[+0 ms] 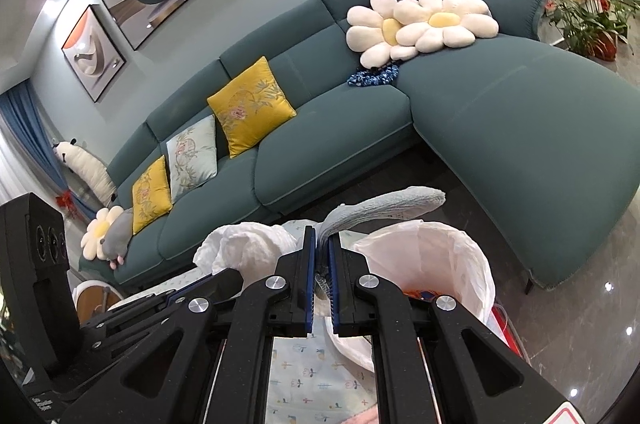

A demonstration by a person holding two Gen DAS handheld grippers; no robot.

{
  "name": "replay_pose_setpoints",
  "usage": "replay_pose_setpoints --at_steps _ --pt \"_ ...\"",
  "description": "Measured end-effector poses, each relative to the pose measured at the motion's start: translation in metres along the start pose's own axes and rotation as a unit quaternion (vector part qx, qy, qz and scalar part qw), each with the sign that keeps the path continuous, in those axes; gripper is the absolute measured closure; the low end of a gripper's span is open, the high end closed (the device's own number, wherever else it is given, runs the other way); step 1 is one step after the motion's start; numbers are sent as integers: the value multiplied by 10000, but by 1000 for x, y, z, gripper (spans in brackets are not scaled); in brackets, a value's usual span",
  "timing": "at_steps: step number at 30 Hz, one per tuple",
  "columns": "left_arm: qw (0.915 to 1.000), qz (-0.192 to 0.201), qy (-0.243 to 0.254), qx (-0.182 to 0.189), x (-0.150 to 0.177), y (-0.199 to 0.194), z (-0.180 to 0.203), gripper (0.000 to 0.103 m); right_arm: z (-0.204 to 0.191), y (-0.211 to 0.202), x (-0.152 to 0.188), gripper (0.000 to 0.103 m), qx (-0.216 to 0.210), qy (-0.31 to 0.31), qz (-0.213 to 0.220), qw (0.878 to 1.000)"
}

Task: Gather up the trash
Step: 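Open both tools over the wastebasket to drop the tissues and mask, then move both open tools back over the remaining trash on the table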

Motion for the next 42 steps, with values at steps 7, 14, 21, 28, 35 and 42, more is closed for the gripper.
replay_pose_setpoints --at_steps 7,14,21,28,35,42 --pt "10000 -93 10 29 -2 12 6 97 9 11 4 97 60 73 -88 9999" --pt "9993 -114 -296 -172 -3 20 -8 55 18 21 10 79 313 121 -158 9993" --pt "9988 -158 -411 -195 -2 19 -20 55 15 21 12 72 309 99 -151 9994" --pt "9982 -115 -550 -214 0 9 -35 55 0 24 16 72 247 -34 -225 9994" --pt "9967 -44 -752 -291 3 -4 -62 56 -25 31 23 72 146 -171 -319 9992" --pt "9943 18 -985 -403 10 -17 -96 56 -59 42 33 72 -13 -338 -439 9985"
Point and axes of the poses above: each gripper's, at about its wrist camera, not at the fingertips, and y roughly the way its jaws point, z to its right, x to its underside, the point moved 7 cm from there along y, roughly the way its jaws point, and after that the axes turned 12 degrees about -x, right-handed, at the moved point
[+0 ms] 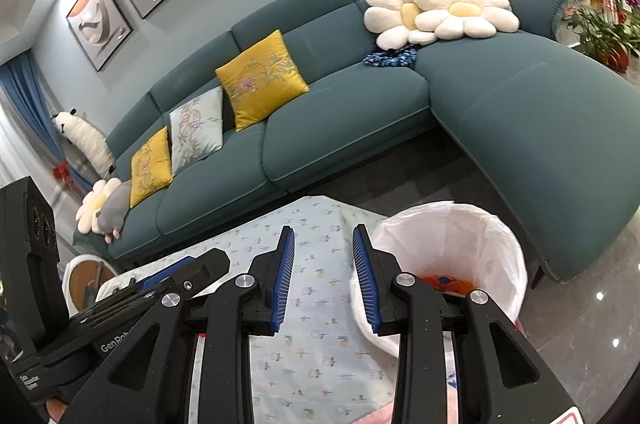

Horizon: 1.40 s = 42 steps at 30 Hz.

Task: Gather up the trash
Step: 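Move both open tools back over the remaining trash on the table, then grasp the red paper packet with the left tool while the right tool grasps the brown scrunchie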

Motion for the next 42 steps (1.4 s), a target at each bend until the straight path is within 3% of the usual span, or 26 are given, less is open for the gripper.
replay_pose_setpoints --at_steps 4,10,23,26,34,42 --pt "9997 -3 -222 -88 3 -4 -30 55 -18 12 8 72 -89 -96 -119 9998" --pt "9976 -72 -566 -391 14 -1 -90 45 -52 40 29 67 -216 -249 -423 9986" --pt "9858 -416 -1090 -1206 58 22 -229 43 -104 134 108 67 -343 -473 -1426 9880" --pt "9828 -569 -1122 -1353 71 35 -255 38 -109 160 128 67 -312 -447 -1692 9841" --pt "9795 -953 -820 -1575 97 82 -290 34 -102 227 178 67 -90 -357 -2321 9720" --pt "9819 -1230 -649 -1284 109 125 -298 34 -84 274 206 67 167 -183 -2637 9643"
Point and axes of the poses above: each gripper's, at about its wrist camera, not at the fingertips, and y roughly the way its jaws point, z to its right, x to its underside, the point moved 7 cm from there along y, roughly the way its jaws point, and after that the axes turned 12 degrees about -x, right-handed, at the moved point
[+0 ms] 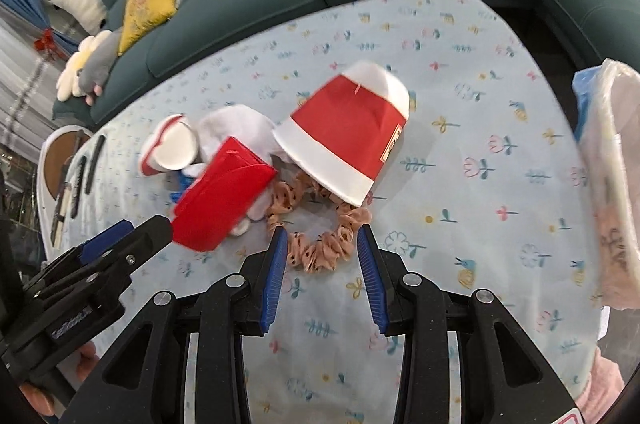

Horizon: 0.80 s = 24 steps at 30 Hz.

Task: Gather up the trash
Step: 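Grasp the red paper packet with the left tool while the right tool grasps the brown scrunchie, then lift the red packet and scrunchie and carry them over the wastebasket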

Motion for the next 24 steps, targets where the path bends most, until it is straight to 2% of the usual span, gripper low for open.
replay_pose_setpoints --at_steps 4,5,7,8,12,15,19,24 --pt "9999 9 97 80 -3 11 7 35 7 17 -1 67 67 63 -112 9999" --pt "9998 11 137 119 -3 13 9 39 7 20 -2 67 82 70 -133 9999" --pt "9996 -27 203 207 -2 16 14 48 10 26 -1 67 87 103 -181 9997" --pt "9994 -62 223 265 -2 18 17 56 11 28 1 69 94 108 -196 9997" --pt "9985 -169 307 427 5 22 25 85 13 32 6 78 140 39 -193 9997" --pt "9980 -155 346 500 9 18 32 99 14 32 9 88 133 25 -232 9996" --pt "9982 -104 253 540 13 6 35 103 16 26 14 92 64 95 -255 9996" --pt "9982 -3 78 596 10 -18 36 103 8 0 12 93 -112 94 -25 9999"
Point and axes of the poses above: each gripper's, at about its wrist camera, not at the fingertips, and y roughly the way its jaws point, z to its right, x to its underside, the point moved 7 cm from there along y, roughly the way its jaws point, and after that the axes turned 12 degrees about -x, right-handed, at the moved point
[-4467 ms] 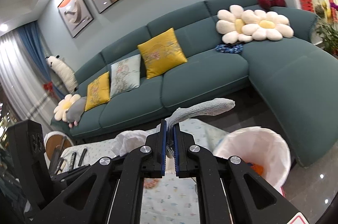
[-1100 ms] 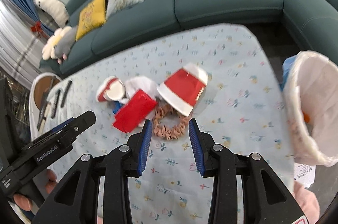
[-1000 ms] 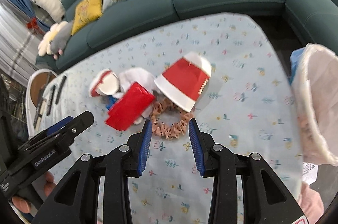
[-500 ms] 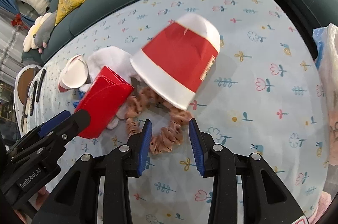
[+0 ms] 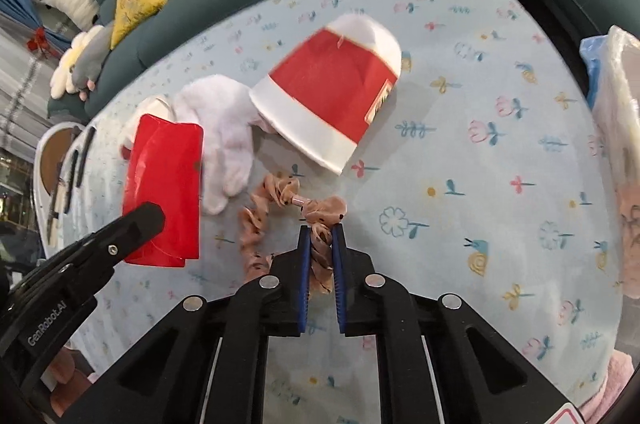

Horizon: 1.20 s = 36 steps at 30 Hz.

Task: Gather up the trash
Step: 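Lift the red packet and scrunchie and carry them over the wastebasket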

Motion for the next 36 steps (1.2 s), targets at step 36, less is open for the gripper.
replay_pose_setpoints --at_steps 36 --pt "9755 1664 811 1190 -49 -227 222 103 30 -340 -62 93 -299 -255 2876 9569"
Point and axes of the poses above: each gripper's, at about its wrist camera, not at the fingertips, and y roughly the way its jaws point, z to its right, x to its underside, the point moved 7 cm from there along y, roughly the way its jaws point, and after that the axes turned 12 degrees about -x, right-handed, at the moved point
